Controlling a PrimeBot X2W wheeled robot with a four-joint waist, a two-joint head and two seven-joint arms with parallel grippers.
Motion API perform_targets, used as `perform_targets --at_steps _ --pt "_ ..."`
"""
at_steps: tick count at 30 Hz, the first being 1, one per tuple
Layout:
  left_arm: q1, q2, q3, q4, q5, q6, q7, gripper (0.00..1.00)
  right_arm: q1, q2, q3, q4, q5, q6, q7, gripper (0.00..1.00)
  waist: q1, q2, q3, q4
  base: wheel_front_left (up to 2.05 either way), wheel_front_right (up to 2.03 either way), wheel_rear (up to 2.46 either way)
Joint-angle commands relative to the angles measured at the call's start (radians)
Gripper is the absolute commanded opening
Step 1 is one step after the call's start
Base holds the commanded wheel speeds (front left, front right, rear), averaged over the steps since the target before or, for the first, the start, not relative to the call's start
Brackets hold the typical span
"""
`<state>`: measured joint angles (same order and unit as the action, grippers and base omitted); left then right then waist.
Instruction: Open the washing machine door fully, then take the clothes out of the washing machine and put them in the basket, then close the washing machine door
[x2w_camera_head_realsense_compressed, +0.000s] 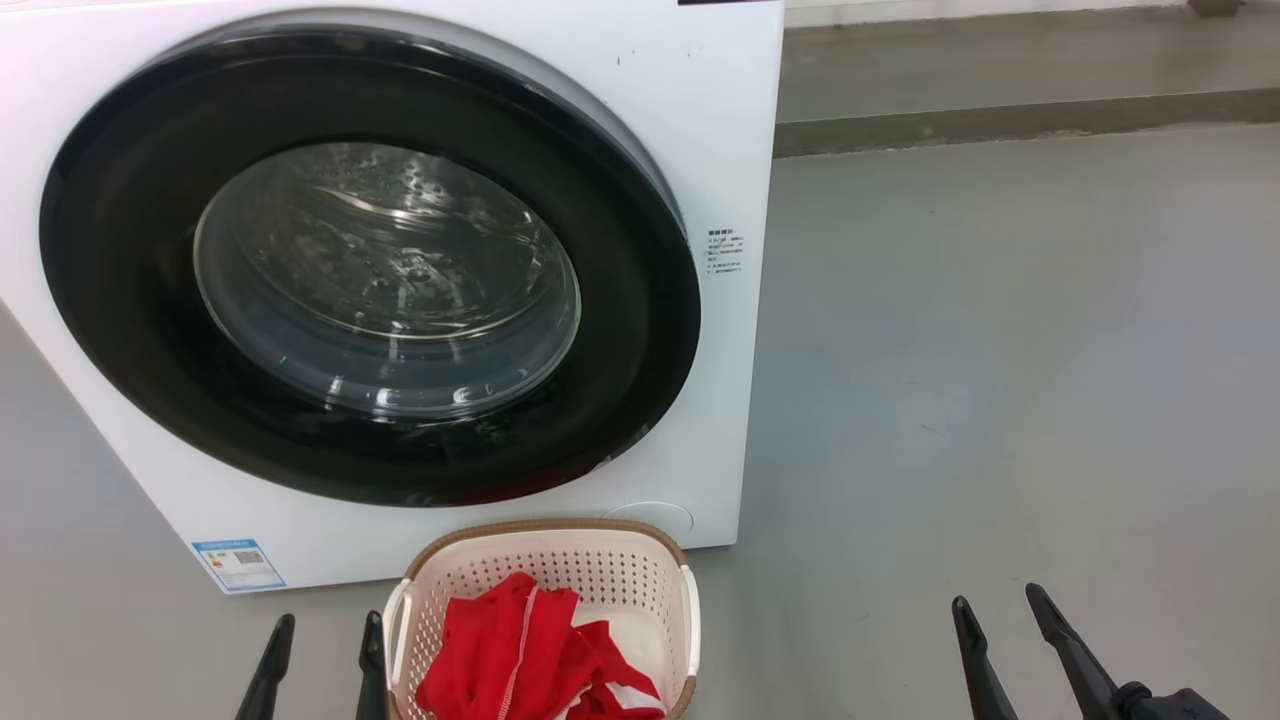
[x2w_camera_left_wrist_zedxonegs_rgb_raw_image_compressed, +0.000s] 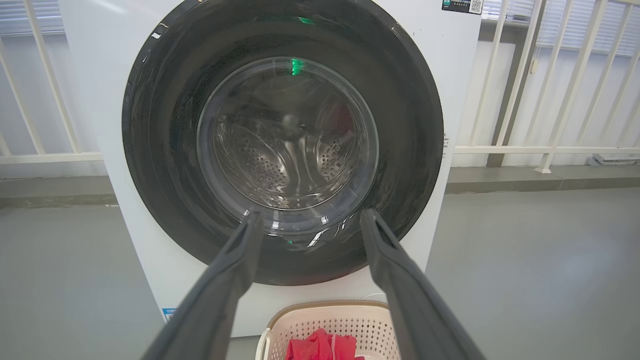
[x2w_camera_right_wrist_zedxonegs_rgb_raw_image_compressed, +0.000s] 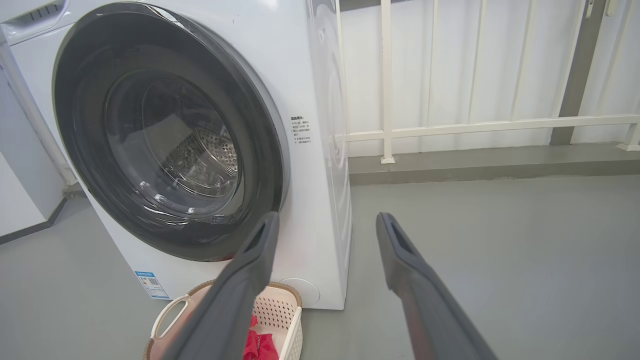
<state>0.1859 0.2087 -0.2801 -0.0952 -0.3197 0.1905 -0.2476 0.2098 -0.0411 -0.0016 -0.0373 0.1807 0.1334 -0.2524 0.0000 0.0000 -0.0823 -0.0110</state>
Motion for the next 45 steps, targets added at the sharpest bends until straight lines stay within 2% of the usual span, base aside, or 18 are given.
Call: perform_targets --at_steps 1,9,10,16,23,27,45 --pt "-0.019 0.011 0.033 -0.028 0.007 0.01 -0.001 1.0 -0.012 -0.009 0.024 -0.026 0.0 -0.003 -0.002 1.0 0.0 0.0 -0.001 0.0 0.0 0.0 0.0" --pt "-0.018 0.013 0.027 -0.038 0.008 0.018 0.005 1.0 -0.01 -0.009 0.023 -0.03 -0.002 -0.003 -0.001 1.0 0.0 0.0 0.001 0.006 0.0 0.0 0.0" --pt "0.013 0.001 -0.007 -0.01 0.0 0.01 0.006 0.0 0.0 0.0 -0.001 0.0 0.0 0.0 0.004 0.0 0.0 0.0 0.001 0.006 0.0 0.0 0.0" --pt "0.026 -0.027 -0.022 0.053 -0.001 0.01 0.009 0.0 0.0 0.005 -0.001 0.07 0.001 0.0 0.005 0.0 0.0 0.0 0.002 0.006 0.0 0.0 0.0" --pt "0.013 -0.03 -0.005 0.061 -0.078 -0.006 0.024 0.0 -0.014 -0.002 0.001 0.077 0.087 0.0 0.018 0.0 0.0023 0.0 0.004 0.007 0.0 0.0 0.0" --pt "0.002 -0.032 0.006 0.072 -0.122 -0.017 0.032 0.0 -0.025 -0.005 0.001 0.086 0.137 0.0 0.027 0.0 0.0002 0.0 0.008 0.007 0.0 0.0 0.0" --pt "-0.047 -0.042 0.053 0.121 -0.317 -0.067 0.074 0.0 -0.072 -0.017 -0.001 0.117 0.353 -0.001 0.068 0.0 0.0 0.0 0.021 0.007 0.0 0.0 0.0"
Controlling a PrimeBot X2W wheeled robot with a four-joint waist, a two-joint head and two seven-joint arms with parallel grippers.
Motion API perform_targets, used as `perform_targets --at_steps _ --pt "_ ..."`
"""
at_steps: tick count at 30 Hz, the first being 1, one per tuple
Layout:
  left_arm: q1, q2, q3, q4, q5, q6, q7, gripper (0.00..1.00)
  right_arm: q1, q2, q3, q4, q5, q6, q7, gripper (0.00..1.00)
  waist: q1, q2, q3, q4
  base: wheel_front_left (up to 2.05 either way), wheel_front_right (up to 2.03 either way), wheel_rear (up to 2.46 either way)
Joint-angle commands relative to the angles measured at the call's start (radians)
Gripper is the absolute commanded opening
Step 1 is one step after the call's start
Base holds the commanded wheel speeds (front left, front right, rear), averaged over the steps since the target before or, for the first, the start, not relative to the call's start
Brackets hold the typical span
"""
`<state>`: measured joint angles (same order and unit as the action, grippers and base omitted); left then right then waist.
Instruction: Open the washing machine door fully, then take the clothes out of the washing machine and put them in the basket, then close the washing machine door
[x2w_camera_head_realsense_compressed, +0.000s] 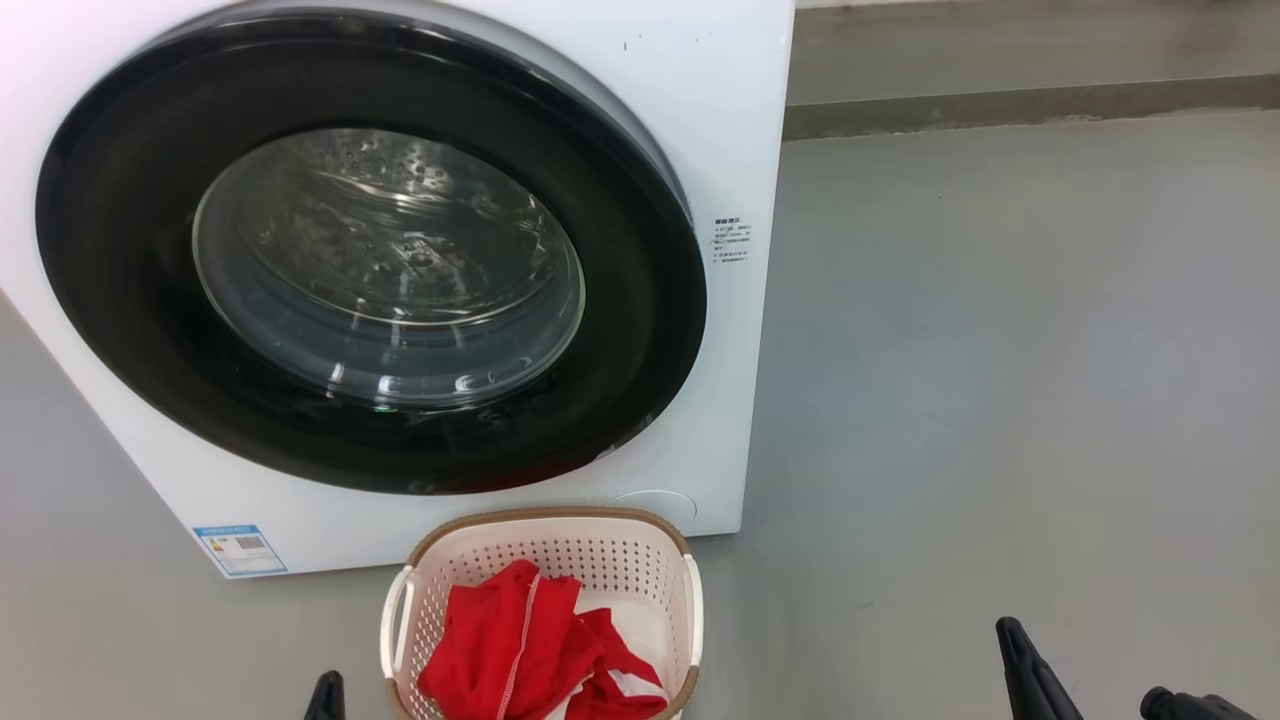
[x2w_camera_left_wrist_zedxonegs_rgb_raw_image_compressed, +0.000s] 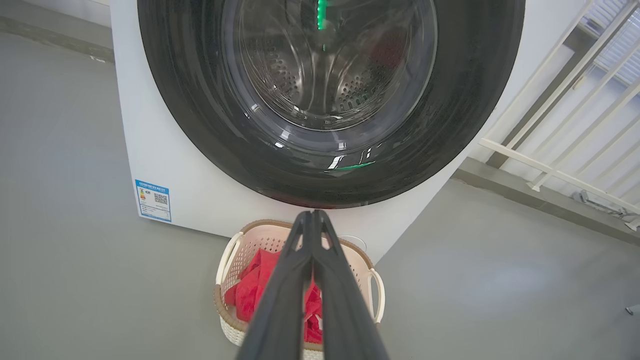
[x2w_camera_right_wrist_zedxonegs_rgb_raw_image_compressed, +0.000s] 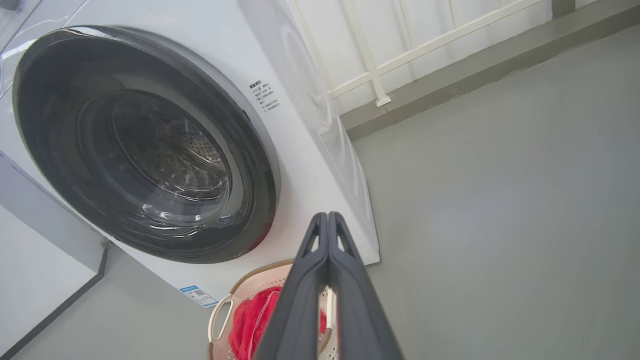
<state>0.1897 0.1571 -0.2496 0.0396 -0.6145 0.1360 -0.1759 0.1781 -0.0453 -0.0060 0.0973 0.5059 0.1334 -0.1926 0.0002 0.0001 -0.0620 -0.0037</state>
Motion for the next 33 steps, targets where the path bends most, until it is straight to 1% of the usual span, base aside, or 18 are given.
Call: perform_targets --at_steps 1,12,33 --pt "-0.054 0.009 0.026 -0.011 -0.033 -0.015 0.005 0.0 -0.043 -0.014 0.003 -0.016 0.04 -0.001 0.01 0.0 -0.0002 -0.0001 0.001 0.0 0.0 0.0 0.0" --pt "-0.084 0.0 0.06 0.015 -0.161 -0.047 0.034 0.0 -0.073 -0.019 -0.001 0.004 0.182 -0.001 0.04 0.0 -0.0002 -0.0001 0.009 0.001 0.0 0.0 0.0" --pt "-0.134 -0.017 0.122 0.06 -0.372 -0.1 0.086 0.0 -0.123 -0.026 -0.013 0.038 0.416 -0.001 0.093 0.0 -0.0002 -0.0001 0.023 0.001 0.0 0.0 0.0"
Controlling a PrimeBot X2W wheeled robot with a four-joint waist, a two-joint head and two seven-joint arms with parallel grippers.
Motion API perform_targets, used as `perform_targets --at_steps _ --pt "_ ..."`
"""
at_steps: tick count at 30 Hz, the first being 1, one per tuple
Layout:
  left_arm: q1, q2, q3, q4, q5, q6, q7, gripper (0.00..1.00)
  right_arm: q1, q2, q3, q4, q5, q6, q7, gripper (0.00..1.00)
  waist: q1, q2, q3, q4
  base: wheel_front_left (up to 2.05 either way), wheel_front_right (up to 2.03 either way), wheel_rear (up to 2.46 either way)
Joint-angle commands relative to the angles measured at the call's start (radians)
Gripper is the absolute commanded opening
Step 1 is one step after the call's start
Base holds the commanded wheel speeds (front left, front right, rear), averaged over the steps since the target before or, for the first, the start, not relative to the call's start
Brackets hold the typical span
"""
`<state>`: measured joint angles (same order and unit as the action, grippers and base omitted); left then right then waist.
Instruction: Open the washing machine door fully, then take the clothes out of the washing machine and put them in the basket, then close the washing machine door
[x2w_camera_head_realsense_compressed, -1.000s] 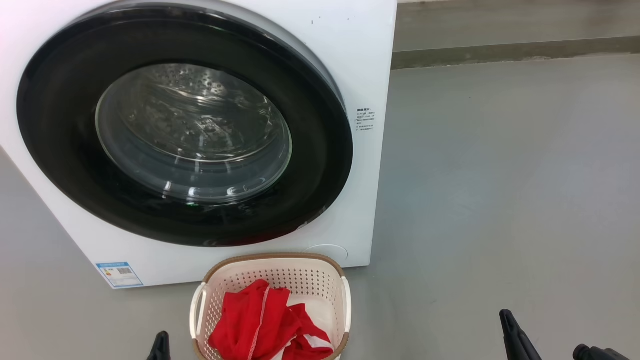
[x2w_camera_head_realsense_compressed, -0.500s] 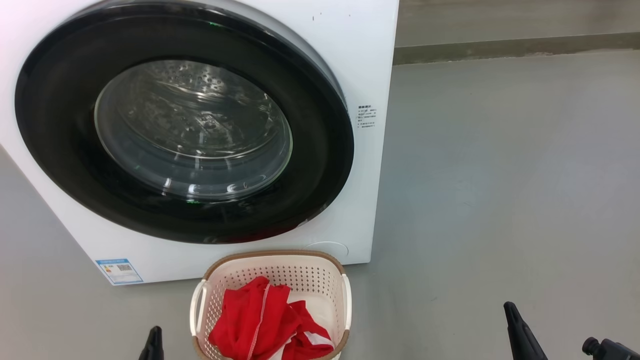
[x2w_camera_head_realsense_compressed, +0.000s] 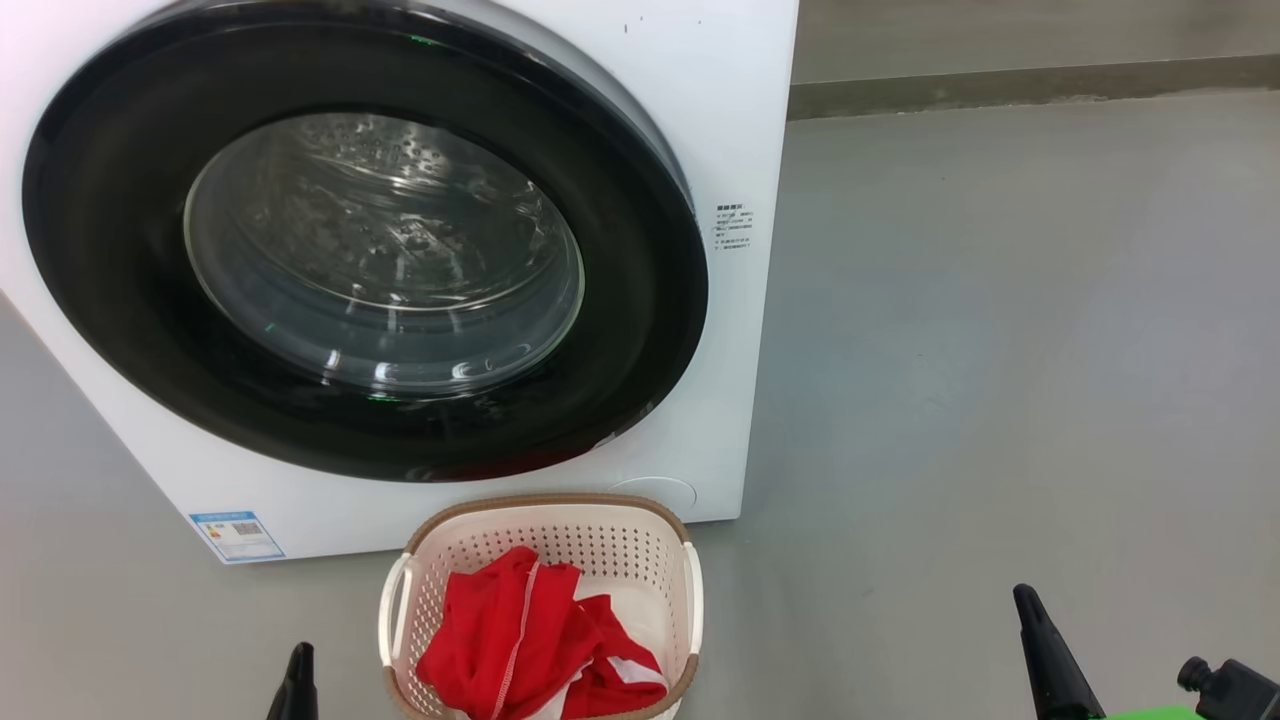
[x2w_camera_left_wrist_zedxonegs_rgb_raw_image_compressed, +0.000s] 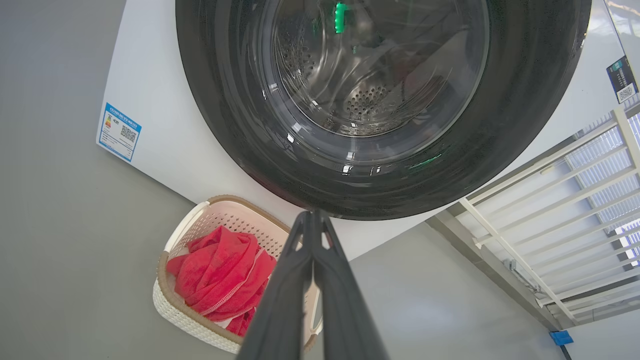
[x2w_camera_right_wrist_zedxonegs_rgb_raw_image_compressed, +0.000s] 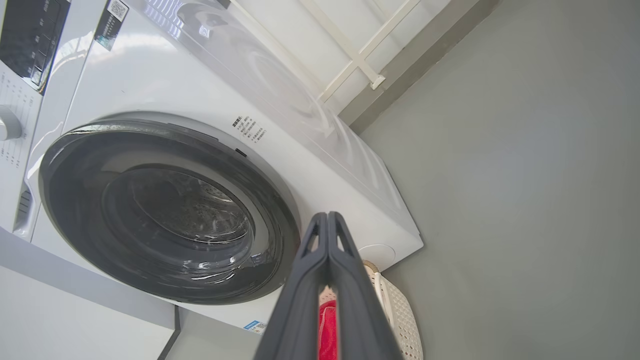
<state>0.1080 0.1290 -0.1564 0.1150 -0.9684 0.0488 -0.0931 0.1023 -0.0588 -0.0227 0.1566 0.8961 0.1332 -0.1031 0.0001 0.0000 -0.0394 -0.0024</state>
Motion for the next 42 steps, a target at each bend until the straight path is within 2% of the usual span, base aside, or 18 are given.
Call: perform_targets --at_steps 1,42 --pt "-0.055 0.01 0.032 -0.013 -0.028 -0.015 0.006 0.0 -0.05 -0.013 0.003 -0.02 0.037 -0.001 0.006 0.0 -0.0001 0.0 0.001 0.0 0.0 0.0 0.0" --pt "-0.157 -0.031 0.163 0.078 -0.441 -0.121 0.118 0.0 -0.151 -0.018 -0.031 0.048 0.495 -0.002 0.12 0.0 -0.0001 0.0 0.028 0.002 0.0 0.0 0.0"
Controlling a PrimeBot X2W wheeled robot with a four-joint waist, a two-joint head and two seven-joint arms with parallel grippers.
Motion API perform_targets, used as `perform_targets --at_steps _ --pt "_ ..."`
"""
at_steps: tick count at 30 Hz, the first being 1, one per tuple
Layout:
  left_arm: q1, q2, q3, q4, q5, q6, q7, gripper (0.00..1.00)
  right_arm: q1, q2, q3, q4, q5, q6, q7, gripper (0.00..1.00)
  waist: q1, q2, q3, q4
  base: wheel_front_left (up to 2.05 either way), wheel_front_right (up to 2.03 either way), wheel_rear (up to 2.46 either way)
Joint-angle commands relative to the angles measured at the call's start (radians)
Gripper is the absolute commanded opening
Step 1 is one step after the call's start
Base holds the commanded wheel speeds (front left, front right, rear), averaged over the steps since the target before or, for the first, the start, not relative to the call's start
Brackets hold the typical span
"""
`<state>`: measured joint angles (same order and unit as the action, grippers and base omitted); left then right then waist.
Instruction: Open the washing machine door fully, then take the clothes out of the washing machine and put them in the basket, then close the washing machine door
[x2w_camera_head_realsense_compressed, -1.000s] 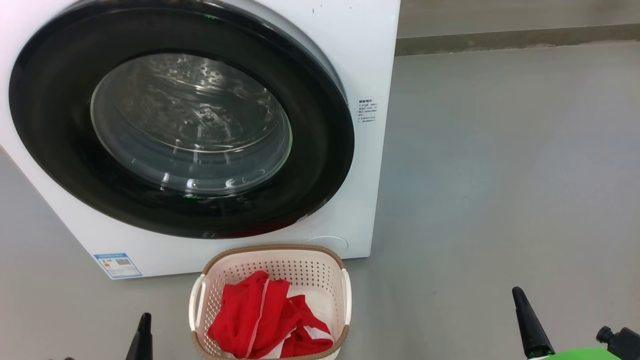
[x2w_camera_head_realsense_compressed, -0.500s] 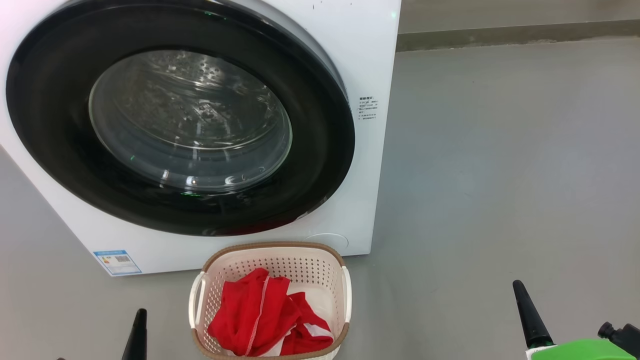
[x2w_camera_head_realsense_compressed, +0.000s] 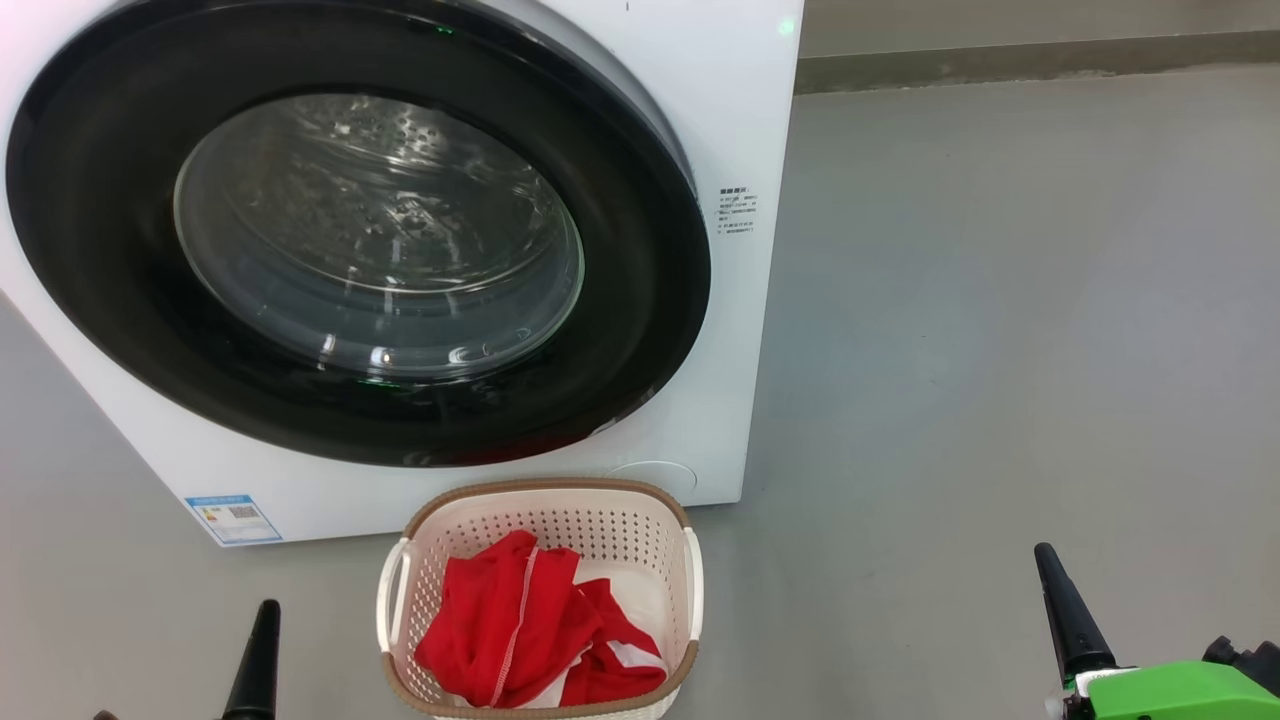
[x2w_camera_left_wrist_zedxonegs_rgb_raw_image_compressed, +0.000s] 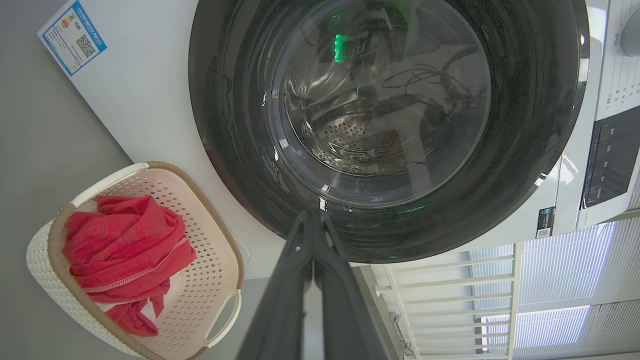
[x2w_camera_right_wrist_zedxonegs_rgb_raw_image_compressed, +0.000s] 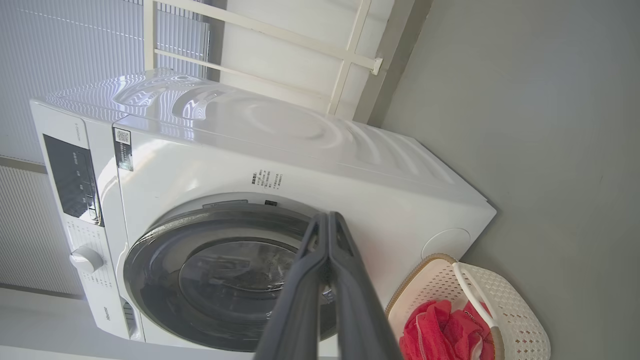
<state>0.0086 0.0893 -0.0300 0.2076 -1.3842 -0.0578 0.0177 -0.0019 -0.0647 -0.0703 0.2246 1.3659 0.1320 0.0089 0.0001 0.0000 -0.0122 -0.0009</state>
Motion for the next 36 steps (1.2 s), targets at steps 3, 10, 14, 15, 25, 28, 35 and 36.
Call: perform_targets --at_steps 3,10,14,15,25,28,35,36 --pt "-0.065 0.005 0.047 -0.008 -0.056 -0.023 0.015 0.0 -0.054 -0.013 0.014 -0.015 0.059 -0.001 0.017 0.0 0.0 0.0 0.003 0.0 0.0 0.0 0.0" --pt "-0.083 -0.003 0.071 0.009 -0.128 -0.041 0.035 0.0 -0.072 -0.013 0.007 -0.003 0.138 -0.001 0.038 0.0 -0.0001 0.0 0.007 0.0 0.0 0.0 0.0" --pt "-0.093 -0.007 0.085 0.018 -0.168 -0.052 0.047 0.0 -0.082 -0.013 0.003 0.004 0.184 -0.001 0.05 0.0 -0.0001 0.0 0.01 0.001 0.0 0.0 0.0" --pt "-0.096 -0.008 0.088 0.02 -0.179 -0.054 0.05 0.0 -0.085 -0.013 0.002 0.006 0.195 -0.001 0.053 0.0 -0.0001 0.0 0.011 0.001 0.0 0.0 0.0" --pt "-0.114 -0.018 0.114 0.036 -0.249 -0.073 0.072 0.0 -0.103 -0.012 -0.007 0.018 0.273 -0.001 0.075 0.0 -0.0001 0.0 0.015 0.001 0.0 0.0 0.0" --pt "-0.114 -0.018 0.115 0.036 -0.248 -0.073 0.072 0.0 -0.103 -0.011 -0.008 0.018 0.272 -0.001 0.076 0.0 -0.0001 0.0 0.015 0.001 0.0 0.0 0.0" --pt "-0.114 -0.02 0.117 0.037 -0.246 -0.073 0.074 0.0 -0.103 -0.009 -0.011 0.018 0.27 -0.001 0.078 0.0 -0.0001 0.0 0.015 0.001 0.0 0.0 0.0" --pt "-0.114 -0.02 0.118 0.037 -0.246 -0.073 0.075 0.0 -0.103 -0.009 -0.011 0.018 0.269 -0.001 0.078 0.0 -0.0001 0.0 0.015 0.001 0.0 0.0 0.0"
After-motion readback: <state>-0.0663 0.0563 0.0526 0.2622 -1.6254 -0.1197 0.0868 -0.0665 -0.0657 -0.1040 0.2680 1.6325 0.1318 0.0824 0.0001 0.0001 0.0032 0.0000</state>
